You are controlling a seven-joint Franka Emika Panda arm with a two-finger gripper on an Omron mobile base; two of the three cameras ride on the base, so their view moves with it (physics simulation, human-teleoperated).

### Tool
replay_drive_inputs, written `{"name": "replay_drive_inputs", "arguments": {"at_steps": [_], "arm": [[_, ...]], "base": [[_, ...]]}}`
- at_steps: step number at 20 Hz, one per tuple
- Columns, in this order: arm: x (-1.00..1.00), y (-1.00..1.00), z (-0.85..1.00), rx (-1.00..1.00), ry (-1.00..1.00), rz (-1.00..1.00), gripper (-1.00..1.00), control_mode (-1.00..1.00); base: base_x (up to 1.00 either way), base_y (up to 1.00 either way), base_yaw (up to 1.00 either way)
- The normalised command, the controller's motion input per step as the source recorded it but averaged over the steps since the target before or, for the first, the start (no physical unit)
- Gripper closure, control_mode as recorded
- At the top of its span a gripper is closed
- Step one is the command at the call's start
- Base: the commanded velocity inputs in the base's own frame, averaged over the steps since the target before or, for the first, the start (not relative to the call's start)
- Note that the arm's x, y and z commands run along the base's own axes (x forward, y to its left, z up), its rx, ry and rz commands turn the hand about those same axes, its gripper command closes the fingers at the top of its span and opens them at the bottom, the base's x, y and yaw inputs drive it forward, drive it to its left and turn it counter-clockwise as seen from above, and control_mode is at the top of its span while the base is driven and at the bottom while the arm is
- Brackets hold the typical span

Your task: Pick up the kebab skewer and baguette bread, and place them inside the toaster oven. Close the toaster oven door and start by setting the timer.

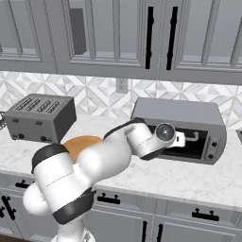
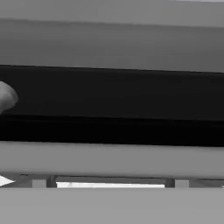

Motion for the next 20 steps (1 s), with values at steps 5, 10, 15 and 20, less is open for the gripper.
{"name": "replay_drive_inputs", "arguments": {"at_steps": [5, 10, 15, 20], "arm": [[-0.52, -0.42, 0.29, 0.00, 0.01, 0.00, -1.00, -1.00], [-0.51, -0.48, 0.18, 0.00, 0.02, 0.00, -1.00, -1.00], [-0.52, -0.71, 0.01, 0.00, -0.04, 0.04, -1.00, -1.00], [-0.09, -0.56, -0.03, -0.01, -0.15, 0.07, -1.00, -1.00]], "base": [[0.00, 0.00, 0.00], [0.00, 0.00, 0.00], [0.00, 0.00, 0.00], [0.00, 0.00, 0.00]]}}
